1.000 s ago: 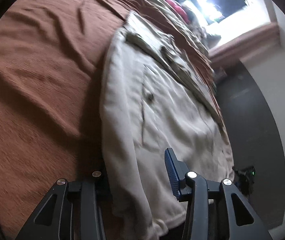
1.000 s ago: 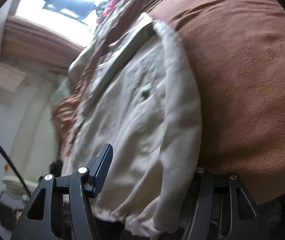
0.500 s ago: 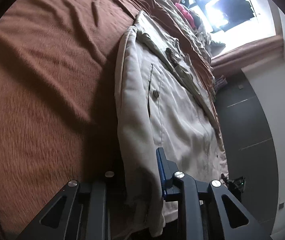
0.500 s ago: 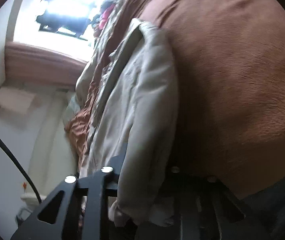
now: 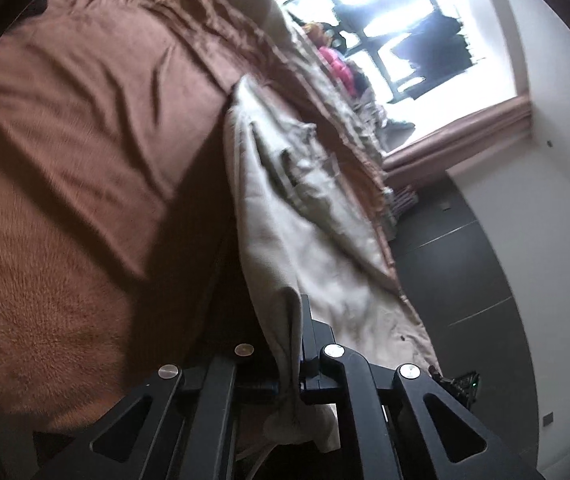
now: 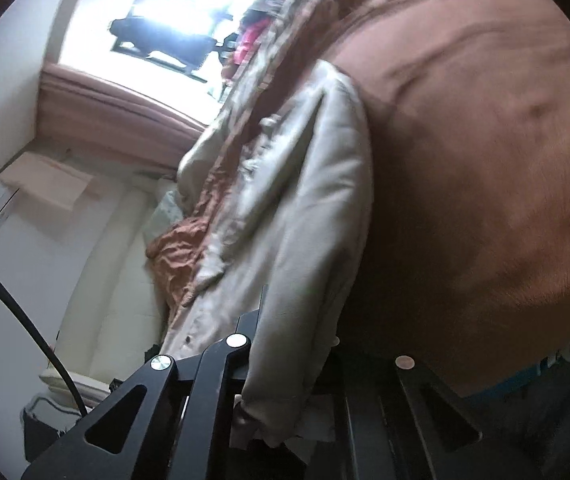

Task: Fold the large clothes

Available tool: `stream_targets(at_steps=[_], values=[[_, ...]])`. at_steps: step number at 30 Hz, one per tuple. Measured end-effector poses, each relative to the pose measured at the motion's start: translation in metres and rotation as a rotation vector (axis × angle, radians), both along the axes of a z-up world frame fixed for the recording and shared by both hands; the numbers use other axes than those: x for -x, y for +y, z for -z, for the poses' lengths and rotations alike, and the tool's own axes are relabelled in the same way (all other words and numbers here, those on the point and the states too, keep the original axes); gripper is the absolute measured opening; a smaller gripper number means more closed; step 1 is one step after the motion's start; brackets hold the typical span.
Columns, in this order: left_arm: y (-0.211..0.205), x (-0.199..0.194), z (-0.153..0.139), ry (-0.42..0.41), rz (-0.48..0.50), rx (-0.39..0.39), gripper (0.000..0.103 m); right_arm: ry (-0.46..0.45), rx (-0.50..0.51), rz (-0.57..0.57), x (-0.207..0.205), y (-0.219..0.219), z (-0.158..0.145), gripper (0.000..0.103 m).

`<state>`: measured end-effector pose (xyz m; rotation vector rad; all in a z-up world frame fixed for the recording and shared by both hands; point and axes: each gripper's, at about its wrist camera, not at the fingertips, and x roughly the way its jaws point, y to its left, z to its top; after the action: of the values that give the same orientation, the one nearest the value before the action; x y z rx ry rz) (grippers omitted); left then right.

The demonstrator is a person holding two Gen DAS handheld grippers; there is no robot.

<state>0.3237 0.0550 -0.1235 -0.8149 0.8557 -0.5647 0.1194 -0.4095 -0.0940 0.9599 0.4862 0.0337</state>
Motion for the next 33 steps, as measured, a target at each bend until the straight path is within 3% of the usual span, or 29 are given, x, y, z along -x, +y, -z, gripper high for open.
stream_targets(at_steps=[9,22,27,33], values=[[0.028,0.037,-0.054,-0.103,-0.023,0.061,0.005,-0.087,0.076,-0.037,0.032,0.032,-0.054,0.004],[0.041,0.098,-0.102,-0.171,-0.017,0.06,0.005,-0.138,0.098,-0.073,0.099,0.031,-0.053,0.004],[0.052,0.116,-0.122,-0.212,-0.028,0.091,0.005,-0.185,0.048,-0.097,0.097,0.026,-0.058,0.004],[0.059,0.128,-0.159,-0.293,-0.044,0.1,0.005,-0.242,0.102,-0.114,0.088,0.029,-0.079,0.004]])
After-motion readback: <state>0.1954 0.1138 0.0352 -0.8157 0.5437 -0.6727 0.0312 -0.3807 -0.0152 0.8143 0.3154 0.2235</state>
